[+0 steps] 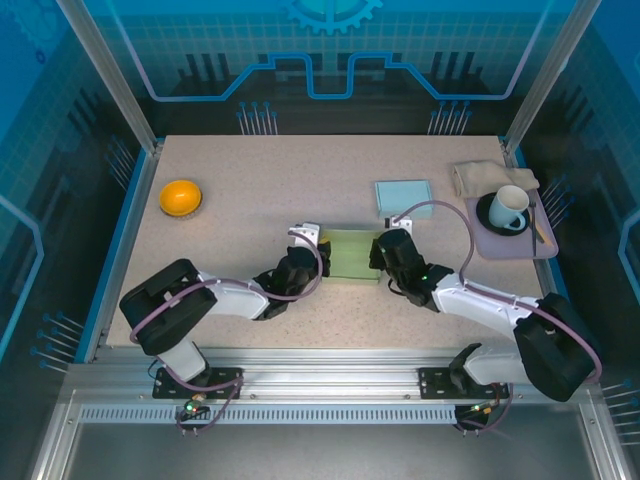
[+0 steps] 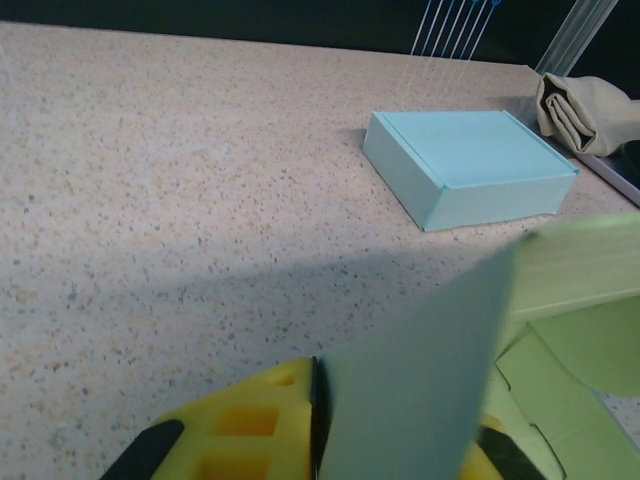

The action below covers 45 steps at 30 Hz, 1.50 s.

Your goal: Fold the paper box

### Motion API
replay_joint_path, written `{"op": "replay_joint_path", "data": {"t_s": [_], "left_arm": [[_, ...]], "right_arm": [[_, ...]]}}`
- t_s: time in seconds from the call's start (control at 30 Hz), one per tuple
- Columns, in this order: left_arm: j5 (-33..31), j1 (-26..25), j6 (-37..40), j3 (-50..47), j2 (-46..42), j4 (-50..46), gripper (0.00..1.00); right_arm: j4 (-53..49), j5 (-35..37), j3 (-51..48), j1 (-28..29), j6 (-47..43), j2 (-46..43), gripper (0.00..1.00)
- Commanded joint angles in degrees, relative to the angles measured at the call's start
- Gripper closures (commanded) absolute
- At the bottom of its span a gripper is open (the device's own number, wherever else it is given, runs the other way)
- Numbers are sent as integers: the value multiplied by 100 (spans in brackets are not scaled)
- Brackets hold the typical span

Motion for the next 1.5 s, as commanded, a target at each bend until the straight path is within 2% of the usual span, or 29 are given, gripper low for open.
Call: {"op": "replay_joint_path", "data": {"t_s": [0.0,0.27,0.47,0.63,0.77,0.87,0.97,1.0,1.03,1.1,1.17,1.2,1.3,1.4,1.47], "left_arm": [[148,-77,-407,-194,-18,-305,85],[135,-158,-862,-242,-204,-866,79],[270,-176,-1008,-326,-702,-1469,59],[573,-176,-988,-361,-1233,-2126,49],[1052,-176,-1024,-361,-2058,-2989,44],[1231,-176,-1084,-292,-2867,-4003,43],[955,-137,-1340,-212,-3806,-5237,37],[911,5,-1566,-150,-4103,-5664,36],[1205,345,-1870,-87,-4396,-5937,36],[2368,1395,-2656,102,-4598,-6270,39],[3517,2306,-3244,475,-4281,-6439,37],[3832,2498,-3374,857,-3928,-6619,32],[4319,2498,-3751,1958,-2768,-7148,14],[4752,2414,-4351,2547,-1947,-7121,8],[4598,2224,-4693,2758,-1684,-7056,7]], "right_arm": [[-18,204,-283,134,340,-69,88],[-53,506,-626,335,497,-195,88],[-169,693,-725,397,438,-364,88],[-246,822,-762,399,391,-444,88],[-316,868,-740,421,345,-498,88],[-346,902,-717,431,300,-522,88],[-380,929,-668,432,237,-553,88],[-403,931,-649,448,200,-574,88],[-417,930,-625,449,163,-593,88],[-453,925,-590,463,72,-621,88],[-517,929,-565,471,-5,-645,88],[-546,937,-553,479,-34,-659,88],[-637,960,-541,479,-65,-703,87],[-689,941,-552,477,-79,-741,87],[-680,923,-584,480,-82,-758,88]]}}
